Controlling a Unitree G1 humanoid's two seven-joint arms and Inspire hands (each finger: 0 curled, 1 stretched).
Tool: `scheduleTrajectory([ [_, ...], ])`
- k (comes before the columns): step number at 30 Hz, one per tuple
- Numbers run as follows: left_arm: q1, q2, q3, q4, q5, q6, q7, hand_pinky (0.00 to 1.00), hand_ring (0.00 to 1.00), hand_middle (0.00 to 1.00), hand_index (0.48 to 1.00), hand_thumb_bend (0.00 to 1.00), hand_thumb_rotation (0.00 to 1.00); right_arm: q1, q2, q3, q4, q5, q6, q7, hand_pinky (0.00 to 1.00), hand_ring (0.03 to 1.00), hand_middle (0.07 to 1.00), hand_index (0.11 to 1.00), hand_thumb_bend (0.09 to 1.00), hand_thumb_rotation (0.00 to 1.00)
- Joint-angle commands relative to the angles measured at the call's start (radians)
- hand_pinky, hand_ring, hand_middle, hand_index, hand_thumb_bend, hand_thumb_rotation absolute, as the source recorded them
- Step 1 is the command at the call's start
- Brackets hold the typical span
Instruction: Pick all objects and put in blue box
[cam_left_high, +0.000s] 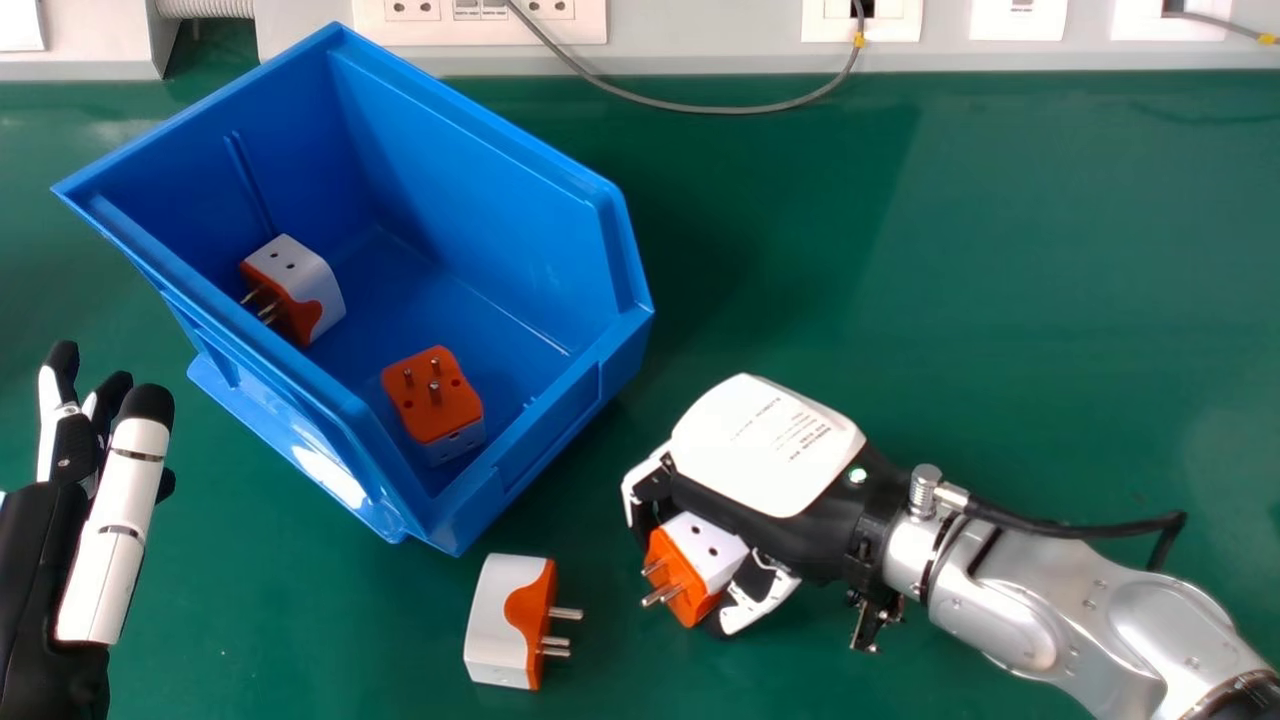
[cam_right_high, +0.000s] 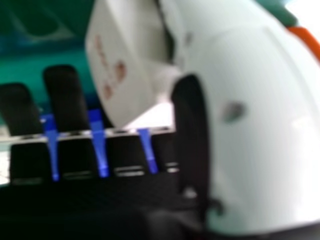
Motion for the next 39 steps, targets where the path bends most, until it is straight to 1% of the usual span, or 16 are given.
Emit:
scheduleTrajectory([
  [1,-0.005,0.012,0.006,-0.013,0.005,-0.011,0.000,0.89,0.96,0.99,1.000,0.41,0.99,-0.020,0.002,-0.017,-0.038,0.009,0.009,-0.024,0.36,0.436,0.487,0.498,0.497,0.00],
  [3,-0.005,0.011,0.006,-0.017,0.002,-0.008,-0.001,0.89,0.96,0.99,1.000,0.41,0.99,-0.016,0.000,-0.023,-0.055,0.016,0.019,-0.011,0.36,0.433,0.487,0.495,0.498,0.00],
  [6,-0.003,0.010,0.004,-0.022,0.002,-0.006,-0.002,0.89,0.96,0.99,1.000,0.41,0.99,-0.006,-0.004,-0.032,-0.091,0.031,0.031,0.011,0.35,0.430,0.488,0.493,0.498,0.00],
  [10,-0.003,0.011,0.000,-0.023,0.009,-0.006,-0.001,0.89,0.96,0.99,1.000,0.42,0.99,0.005,-0.011,-0.048,-0.139,0.062,0.039,0.053,0.35,0.425,0.488,0.487,0.499,0.00],
  [14,-0.003,0.011,-0.005,-0.033,0.013,0.005,0.001,0.89,0.96,0.99,1.000,0.42,0.98,0.015,-0.024,-0.064,-0.199,0.089,0.051,0.107,0.36,0.422,0.487,0.483,0.499,0.00],
  [20,0.001,0.013,-0.007,-0.041,0.017,0.009,-0.002,0.89,0.96,0.99,1.000,0.41,0.98,0.026,-0.050,-0.096,-0.278,0.146,0.021,0.163,0.37,0.425,0.480,0.470,0.500,0.00],
  [23,-0.001,0.011,-0.008,-0.035,0.018,0.004,-0.001,0.89,0.96,0.99,1.000,0.42,0.98,0.034,-0.065,-0.116,-0.325,0.188,-0.001,0.187,0.37,0.425,0.478,0.466,0.500,0.00],
  [27,-0.005,0.012,-0.008,-0.042,0.019,0.017,0.000,0.89,0.96,0.99,1.000,0.42,0.98,0.045,-0.074,-0.142,-0.378,0.230,-0.017,0.216,0.37,0.424,0.478,0.466,0.500,0.00],
  [29,-0.005,0.012,-0.007,-0.045,0.018,0.023,0.001,0.89,0.96,0.99,1.000,0.42,0.98,0.051,-0.077,-0.160,-0.422,0.264,-0.015,0.241,0.37,0.423,0.479,0.467,0.500,0.00],
  [31,-0.006,0.012,-0.006,-0.044,0.017,0.026,0.001,0.89,0.96,0.99,1.000,0.42,0.98,0.055,-0.075,-0.178,-0.466,0.294,-0.007,0.267,0.37,0.422,0.480,0.469,0.500,0.00],
  [34,-0.012,0.015,-0.004,-0.040,0.013,0.029,-0.002,0.89,0.96,0.99,1.000,0.42,0.98,0.048,-0.062,-0.197,-0.507,0.332,0.009,0.302,0.36,0.423,0.482,0.470,0.500,0.00],
  [37,-0.016,0.016,-0.003,-0.036,0.014,0.029,-0.002,0.89,0.96,0.99,1.000,0.42,0.98,0.029,-0.034,-0.211,-0.537,0.364,0.025,0.319,0.36,0.427,0.483,0.469,0.500,0.00],
  [39,-0.018,0.016,-0.003,-0.035,0.015,0.031,-0.001,0.89,0.96,0.99,1.000,0.42,0.98,0.019,-0.014,-0.215,-0.543,0.366,0.029,0.320,0.36,0.428,0.487,0.466,0.499,0.00],
])
